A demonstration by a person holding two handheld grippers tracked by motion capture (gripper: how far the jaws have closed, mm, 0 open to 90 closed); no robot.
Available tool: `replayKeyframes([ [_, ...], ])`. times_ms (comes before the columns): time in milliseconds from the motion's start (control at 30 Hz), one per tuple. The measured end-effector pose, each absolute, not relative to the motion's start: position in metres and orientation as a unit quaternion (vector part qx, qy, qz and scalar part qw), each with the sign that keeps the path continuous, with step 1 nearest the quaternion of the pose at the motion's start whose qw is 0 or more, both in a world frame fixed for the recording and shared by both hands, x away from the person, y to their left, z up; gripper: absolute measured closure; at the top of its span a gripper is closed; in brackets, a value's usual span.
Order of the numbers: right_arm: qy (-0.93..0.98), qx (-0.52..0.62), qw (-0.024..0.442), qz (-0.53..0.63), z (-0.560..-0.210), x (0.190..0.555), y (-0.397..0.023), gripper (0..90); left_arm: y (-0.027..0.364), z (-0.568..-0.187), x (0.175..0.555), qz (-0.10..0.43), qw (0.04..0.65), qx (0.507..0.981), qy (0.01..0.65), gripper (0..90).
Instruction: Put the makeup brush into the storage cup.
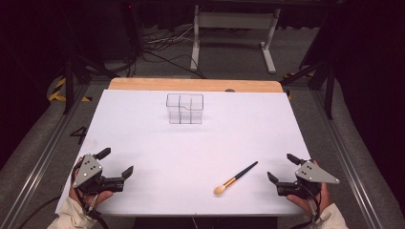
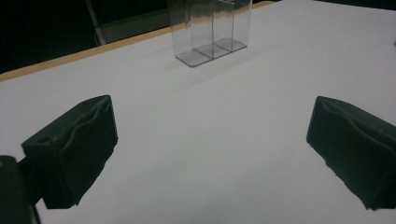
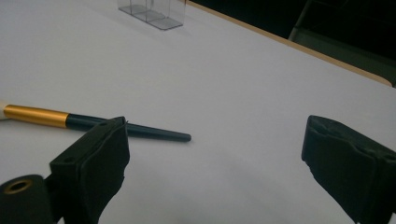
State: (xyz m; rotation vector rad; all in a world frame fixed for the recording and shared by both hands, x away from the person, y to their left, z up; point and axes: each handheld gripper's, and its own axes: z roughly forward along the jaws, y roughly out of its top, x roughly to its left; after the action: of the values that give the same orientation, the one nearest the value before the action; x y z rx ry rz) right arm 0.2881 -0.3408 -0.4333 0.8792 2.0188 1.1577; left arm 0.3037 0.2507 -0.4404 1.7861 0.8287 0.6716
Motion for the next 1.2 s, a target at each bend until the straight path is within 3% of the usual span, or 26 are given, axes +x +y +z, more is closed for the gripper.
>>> replayKeyframes([
  [500,0.835,0.28,0.252,0.4,-0.411,0.299,-0.322,7.9,0.248,-0.443,0.304,0.267,0.492,0.756,0.338,2.0],
  [867,0.923,0.173,0.184,0.29,-0.385,0.327,-0.259,8.3,0.245,-0.444,0.304,0.26,0.489,0.761,0.338,2.3],
  [1200,0.967,0.101,0.135,0.189,-0.397,0.341,-0.213,12.3,0.247,-0.445,0.301,0.257,0.488,0.764,0.335,2.5],
])
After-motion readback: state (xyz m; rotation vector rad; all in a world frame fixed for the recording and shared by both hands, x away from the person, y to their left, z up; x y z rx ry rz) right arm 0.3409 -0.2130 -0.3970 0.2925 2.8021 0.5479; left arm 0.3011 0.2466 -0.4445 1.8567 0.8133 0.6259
